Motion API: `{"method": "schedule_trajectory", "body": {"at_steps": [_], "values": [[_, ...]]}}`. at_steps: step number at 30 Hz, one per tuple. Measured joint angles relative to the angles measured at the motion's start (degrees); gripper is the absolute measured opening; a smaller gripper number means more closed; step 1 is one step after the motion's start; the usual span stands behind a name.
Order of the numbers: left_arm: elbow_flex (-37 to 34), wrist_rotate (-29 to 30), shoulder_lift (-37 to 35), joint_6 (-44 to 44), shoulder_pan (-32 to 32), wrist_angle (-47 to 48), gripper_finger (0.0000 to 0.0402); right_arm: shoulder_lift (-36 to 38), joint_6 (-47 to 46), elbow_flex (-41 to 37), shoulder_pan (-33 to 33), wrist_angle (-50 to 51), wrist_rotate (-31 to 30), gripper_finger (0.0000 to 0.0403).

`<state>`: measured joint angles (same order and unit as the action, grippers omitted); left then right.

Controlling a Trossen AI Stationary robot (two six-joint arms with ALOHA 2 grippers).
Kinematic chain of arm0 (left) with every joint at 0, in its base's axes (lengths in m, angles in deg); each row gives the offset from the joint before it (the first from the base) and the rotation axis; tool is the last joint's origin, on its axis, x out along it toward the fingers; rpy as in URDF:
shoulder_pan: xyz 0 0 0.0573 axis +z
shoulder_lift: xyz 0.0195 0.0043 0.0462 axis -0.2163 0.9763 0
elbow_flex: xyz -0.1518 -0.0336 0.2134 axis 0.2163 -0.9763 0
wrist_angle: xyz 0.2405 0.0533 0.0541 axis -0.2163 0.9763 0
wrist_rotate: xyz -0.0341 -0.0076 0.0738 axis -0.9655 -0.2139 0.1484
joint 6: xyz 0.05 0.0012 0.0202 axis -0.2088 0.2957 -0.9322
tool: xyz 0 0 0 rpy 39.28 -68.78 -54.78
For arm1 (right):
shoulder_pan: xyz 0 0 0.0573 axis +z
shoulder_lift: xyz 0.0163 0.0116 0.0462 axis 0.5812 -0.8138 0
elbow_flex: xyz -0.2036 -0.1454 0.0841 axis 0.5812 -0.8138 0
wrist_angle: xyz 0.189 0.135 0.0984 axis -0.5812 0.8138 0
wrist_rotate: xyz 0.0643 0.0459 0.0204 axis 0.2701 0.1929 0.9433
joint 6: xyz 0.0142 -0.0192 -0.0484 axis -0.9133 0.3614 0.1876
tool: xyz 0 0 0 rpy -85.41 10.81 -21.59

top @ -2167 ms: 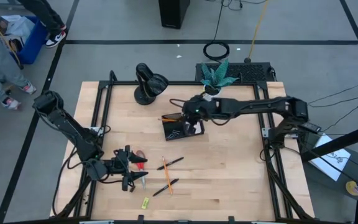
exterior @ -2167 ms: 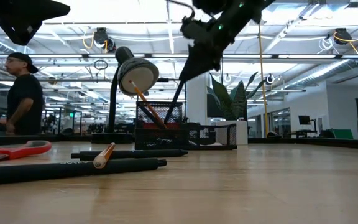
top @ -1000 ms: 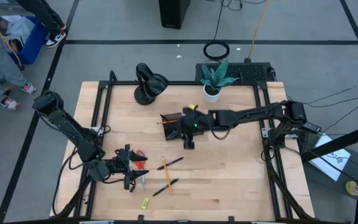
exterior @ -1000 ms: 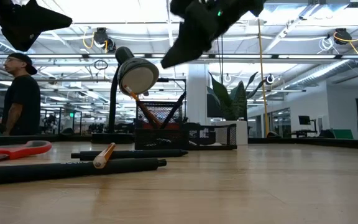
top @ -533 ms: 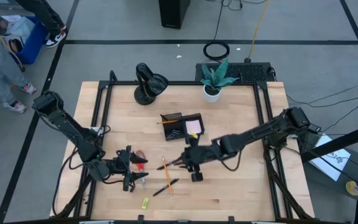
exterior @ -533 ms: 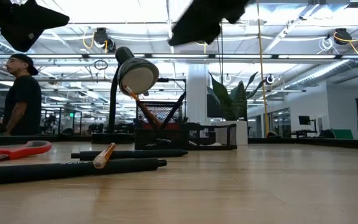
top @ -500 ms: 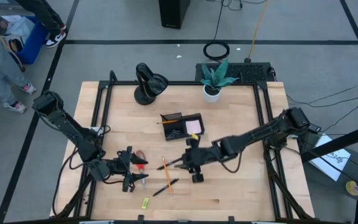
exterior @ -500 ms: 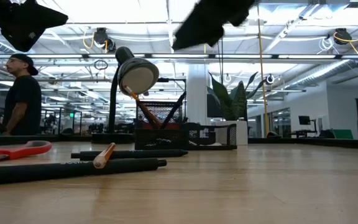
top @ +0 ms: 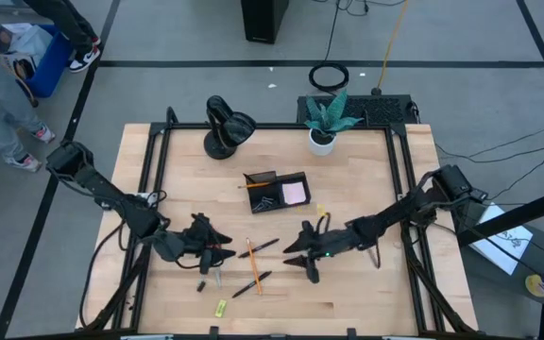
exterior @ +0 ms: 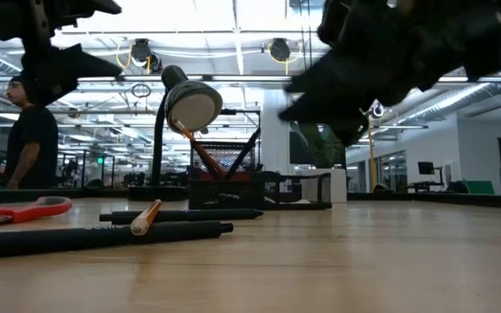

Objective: Pick and place office supplies into organizer
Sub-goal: Put the orange pencil into the desk organizer

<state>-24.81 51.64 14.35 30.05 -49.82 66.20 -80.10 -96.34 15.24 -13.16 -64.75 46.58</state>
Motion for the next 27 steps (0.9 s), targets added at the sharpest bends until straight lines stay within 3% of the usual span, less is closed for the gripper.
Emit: {"method": "schedule_trajectory", "body": {"at_steps": [4, 7, 13, 17, 21, 27], "values": [[0.0, 3.2, 0.0, -5.6, 0.1, -0.4, 0.0273, 0.0, -7.1, -7.3, -0.3, -18.3, -0.1, 0.0149], [0.0, 3.3, 0.0, -4.8, 0.5, 1.8, 0.0273, 0.2, -10.1, -10.9, -0.6, -27.4, -0.2, 0.0149], [0.0, -1.4, 0.0, 4.1, 1.5, 2.2, 0.0273, 0.1, -11.1, -13.6, -0.5, -29.1, -3.6, 0.0145], [0.0, -0.8, 0.0, 0.6, 0.6, 1.2, 0.0273, 0.1, -11.9, -13.6, -0.5, -29.3, -4.8, 0.0144], [0.0, -2.3, 0.0, 1.2, 0.0, 1.4, 0.0273, 0.1, -18.7, -13.6, -0.5, -29.7, -4.7, 0.0144], [0.0, -5.2, 0.0, 6.8, -0.7, 1.4, 0.0273, 0.1, -30.3, -11.8, -2.6, -27.2, 1.7, 0.0144]]}}
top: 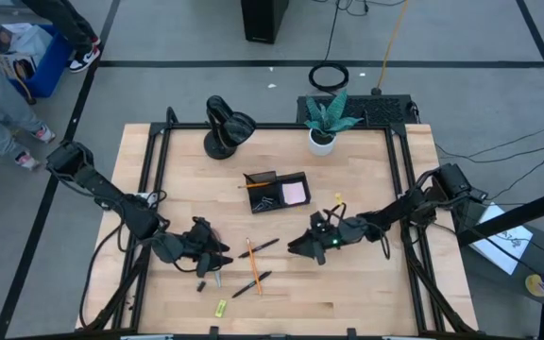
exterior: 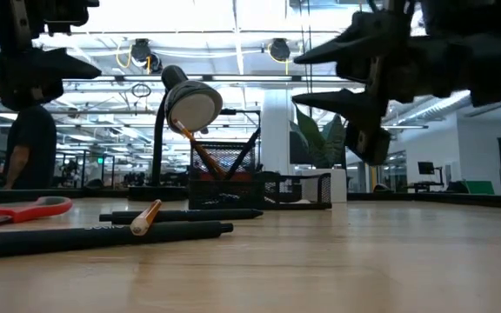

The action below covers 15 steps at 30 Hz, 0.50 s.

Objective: Pick and place office supplies into organizer
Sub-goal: Put the orange pencil into the desk organizer

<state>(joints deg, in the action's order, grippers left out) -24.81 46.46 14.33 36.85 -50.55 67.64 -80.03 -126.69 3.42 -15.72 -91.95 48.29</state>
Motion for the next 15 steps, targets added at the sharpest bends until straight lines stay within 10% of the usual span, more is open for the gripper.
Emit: {"method": "schedule_trajectory", "body": {"at_steps": [15], "values": [[0.0, 2.0, -0.1, -12.2, -1.6, -6.4, 0.0273, 0.0, 11.2, 5.3, 4.6, 2.5, -11.9, 0.0144]]}}
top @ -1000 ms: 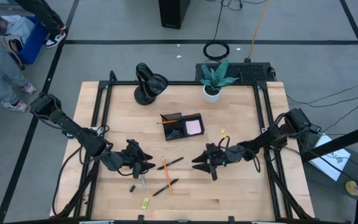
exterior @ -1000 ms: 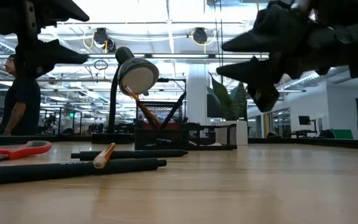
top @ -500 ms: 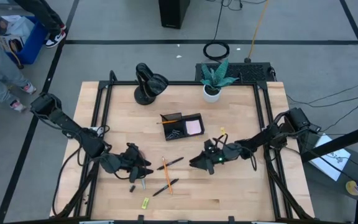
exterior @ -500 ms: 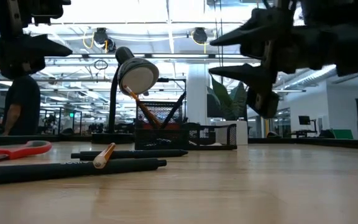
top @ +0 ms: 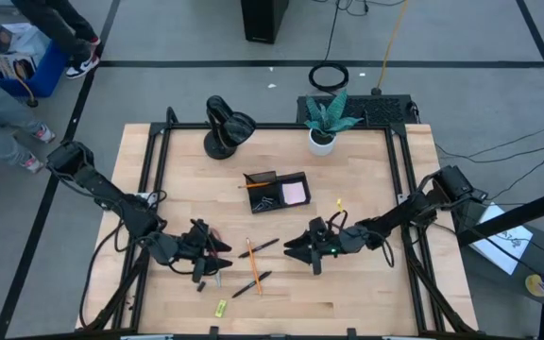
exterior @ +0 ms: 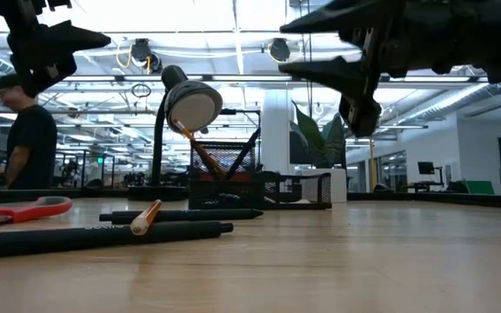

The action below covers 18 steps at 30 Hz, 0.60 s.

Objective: Pick and place office supplies into organizer
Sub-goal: Put the orange pencil into the desk organizer

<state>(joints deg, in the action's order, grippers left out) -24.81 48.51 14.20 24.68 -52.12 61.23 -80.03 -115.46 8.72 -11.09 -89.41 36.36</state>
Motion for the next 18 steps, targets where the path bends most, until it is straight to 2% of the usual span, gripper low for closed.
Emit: {"method": "schedule_trajectory", "body": {"at_steps": [4, 8, 11, 15, 18], "values": [[0.0, 2.9, 0.0, -0.2, -0.5, -0.1, 0.0273, 0.0, -1.1, 3.9, 0.8, 7.2, 2.7, 0.0144], [0.0, 3.9, -1.4, -4.8, -1.1, 0.3, 0.0273, 0.0, -2.9, 12.5, 1.5, 26.9, 2.7, 0.0144], [0.0, 4.2, -3.3, -10.3, -2.1, 0.4, 0.0273, 0.0, -3.9, 18.6, 1.4, 41.0, -1.8, 0.0144], [0.0, -0.4, -4.1, -13.8, -1.6, 0.4, 0.0273, 0.1, -3.6, 20.4, 1.7, 45.6, -7.2, 0.0144], [0.0, -3.5, -4.4, -14.3, -1.0, 0.0, 0.0273, 0.5, -3.5, 18.3, 2.3, 48.5, -8.6, 0.0144]]}}
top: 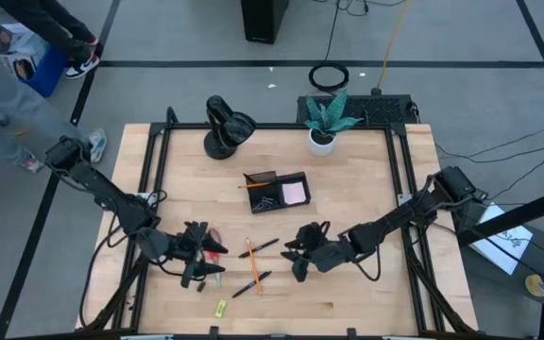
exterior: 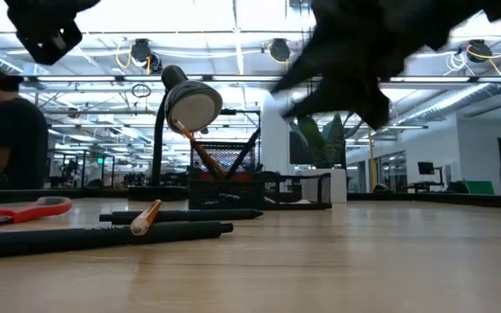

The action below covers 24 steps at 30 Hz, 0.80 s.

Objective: Pick and place office supplies into organizer
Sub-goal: Put the orange pencil into the desk organizer

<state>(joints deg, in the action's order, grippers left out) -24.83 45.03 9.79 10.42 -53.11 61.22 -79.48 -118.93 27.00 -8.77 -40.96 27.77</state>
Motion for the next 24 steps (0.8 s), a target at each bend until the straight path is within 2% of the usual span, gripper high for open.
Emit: {"method": "schedule_trajectory", "body": {"at_steps": [6, 11, 18, 21, 24], "values": [[0.0, -1.5, 0.5, 8.9, 0.2, 1.8, 0.0273, -0.1, -8.0, -7.7, 0.9, -1.4, -0.9, 0.0144], [0.0, -2.2, 1.4, 12.3, 0.2, -0.1, 0.0273, -0.1, -4.3, -12.6, 1.0, -9.4, -3.6, 0.0144], [0.0, 2.2, 1.5, 28.1, 2.6, 4.4, 0.0273, -0.1, 10.5, -15.5, -0.1, -22.1, -5.9, 0.0144], [0.0, 2.9, 2.0, 32.5, 3.8, 6.5, 0.0273, -0.1, 21.4, -16.5, 2.0, -29.3, -11.5, 0.0144], [0.0, 6.5, 2.8, 37.4, 4.6, 6.5, 0.0273, -0.1, 30.0, -17.4, 3.8, -37.5, -18.3, 0.0144]]}}
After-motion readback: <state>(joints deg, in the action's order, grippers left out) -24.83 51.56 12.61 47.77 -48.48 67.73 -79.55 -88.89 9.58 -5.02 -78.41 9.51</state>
